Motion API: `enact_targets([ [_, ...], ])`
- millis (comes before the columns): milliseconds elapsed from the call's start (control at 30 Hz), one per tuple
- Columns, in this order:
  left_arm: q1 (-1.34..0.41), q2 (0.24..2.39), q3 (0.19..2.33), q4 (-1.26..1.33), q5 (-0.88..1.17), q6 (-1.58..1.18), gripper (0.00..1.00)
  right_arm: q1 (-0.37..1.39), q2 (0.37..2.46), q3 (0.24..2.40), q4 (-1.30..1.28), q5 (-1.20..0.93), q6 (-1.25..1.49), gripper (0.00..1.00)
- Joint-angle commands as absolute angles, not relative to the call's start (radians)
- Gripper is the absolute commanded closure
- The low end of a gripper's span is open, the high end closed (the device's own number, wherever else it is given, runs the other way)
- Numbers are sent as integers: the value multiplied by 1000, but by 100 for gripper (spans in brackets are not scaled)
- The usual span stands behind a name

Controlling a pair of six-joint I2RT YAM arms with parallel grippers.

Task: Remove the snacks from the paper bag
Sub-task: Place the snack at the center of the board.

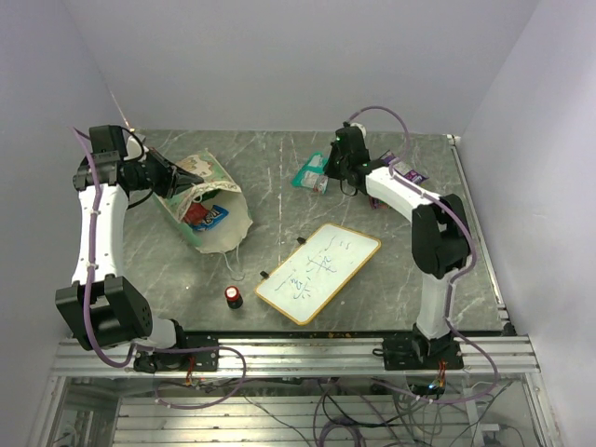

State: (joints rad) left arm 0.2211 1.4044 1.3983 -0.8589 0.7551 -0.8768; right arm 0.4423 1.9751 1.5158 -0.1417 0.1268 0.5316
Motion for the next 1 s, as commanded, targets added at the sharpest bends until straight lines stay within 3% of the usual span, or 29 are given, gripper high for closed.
enact_targets([
  [0,210,1382,1377,-804,781,-904,93,401,2015,1605,-179,120,661,100],
  [200,154,1393,1387,-807,758,-906,93,394,2065,1582,-196,146,583,96],
  [400,102,1367,1388,-790,706,-922,93,395,1931,1451,-205,208,476,58],
  [500,100,1343,1396,-787,692,-925,93,394,1834,1367,-218,237,424,45],
  [767,90,1338,1431,-773,712,-966,93,457,1604,1262,-233,79,317,40],
  [967,88,1346,1471,-822,717,-938,93,702,1435,1084,26,-90,32,40],
])
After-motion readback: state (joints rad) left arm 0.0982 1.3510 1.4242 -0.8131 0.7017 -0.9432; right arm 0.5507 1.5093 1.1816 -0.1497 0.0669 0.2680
